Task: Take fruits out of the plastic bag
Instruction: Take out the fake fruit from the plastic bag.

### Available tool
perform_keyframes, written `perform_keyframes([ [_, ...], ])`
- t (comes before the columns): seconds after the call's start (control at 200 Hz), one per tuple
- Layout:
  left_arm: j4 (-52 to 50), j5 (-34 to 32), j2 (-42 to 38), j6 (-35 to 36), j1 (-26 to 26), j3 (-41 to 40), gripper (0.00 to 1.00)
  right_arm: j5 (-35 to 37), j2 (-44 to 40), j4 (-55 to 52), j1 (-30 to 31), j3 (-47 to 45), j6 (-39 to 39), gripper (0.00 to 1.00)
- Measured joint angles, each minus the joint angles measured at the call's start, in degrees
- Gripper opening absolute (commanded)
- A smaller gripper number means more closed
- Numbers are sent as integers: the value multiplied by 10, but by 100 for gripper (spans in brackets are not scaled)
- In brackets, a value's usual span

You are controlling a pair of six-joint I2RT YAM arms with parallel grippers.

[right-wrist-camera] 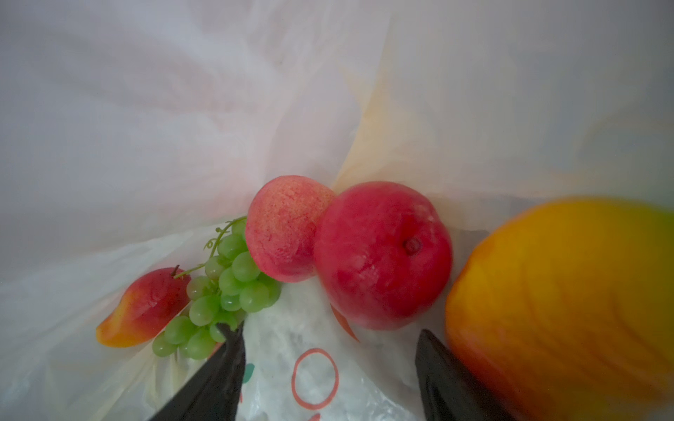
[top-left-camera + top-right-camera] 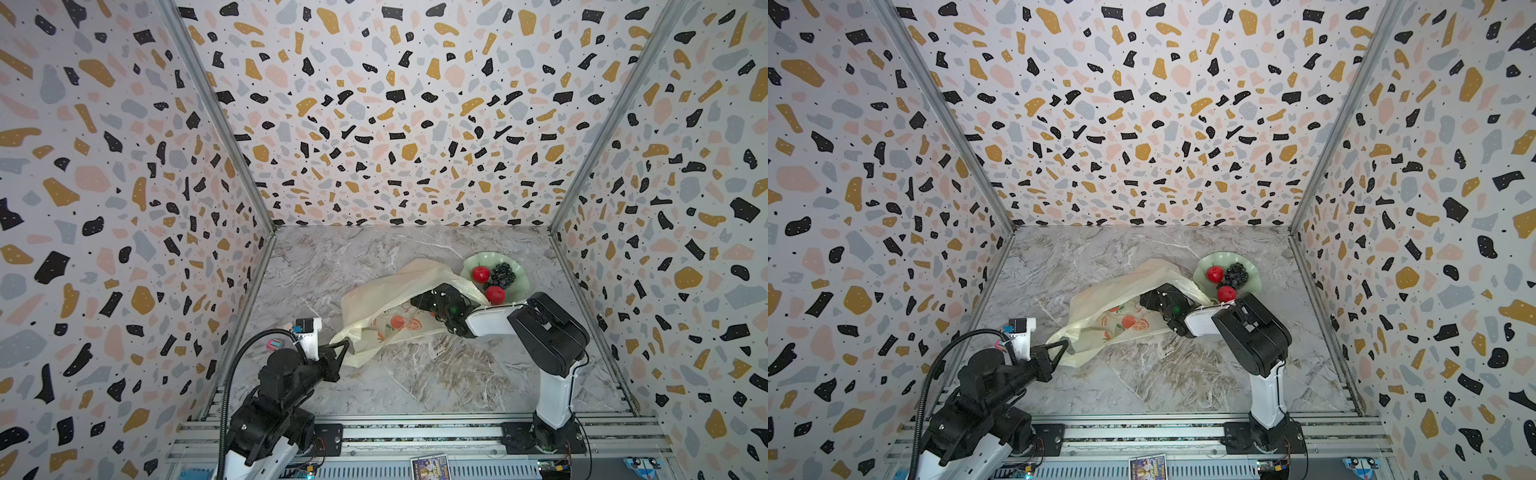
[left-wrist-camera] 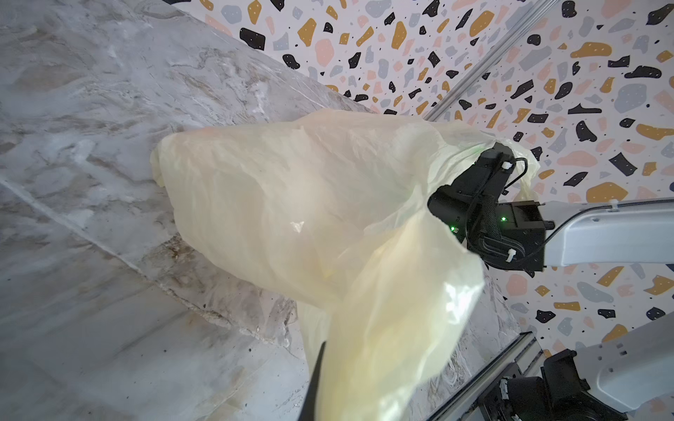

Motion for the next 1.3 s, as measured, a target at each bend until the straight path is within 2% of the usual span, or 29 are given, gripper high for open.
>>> perform_keyframes([
  [0.065, 4, 5, 7, 1, 0, 0, 0, 0, 11, 0, -1, 10, 16, 74],
  [0.17, 7, 12, 23, 8, 0, 2, 0, -11, 31, -1, -2, 34, 35, 65],
  [0.37, 7, 16, 48, 22, 0, 10, 0, -71, 56, -4, 3, 86, 6, 60],
  [0.666, 7, 5, 52, 21, 0, 10, 0, -87, 55, -6, 40, 90, -60, 57],
  [0.801, 7, 0, 50, 21, 0, 10, 0, -100, 60, -21, 41, 124, -75, 57],
  [0.966, 7, -4, 49, 21, 0, 10, 0, -103, 92, -20, 42, 176, -56, 57],
  [1.297, 5, -6, 48, 21, 0, 10, 0, -98, 154, -32, 61, 209, -17, 55],
])
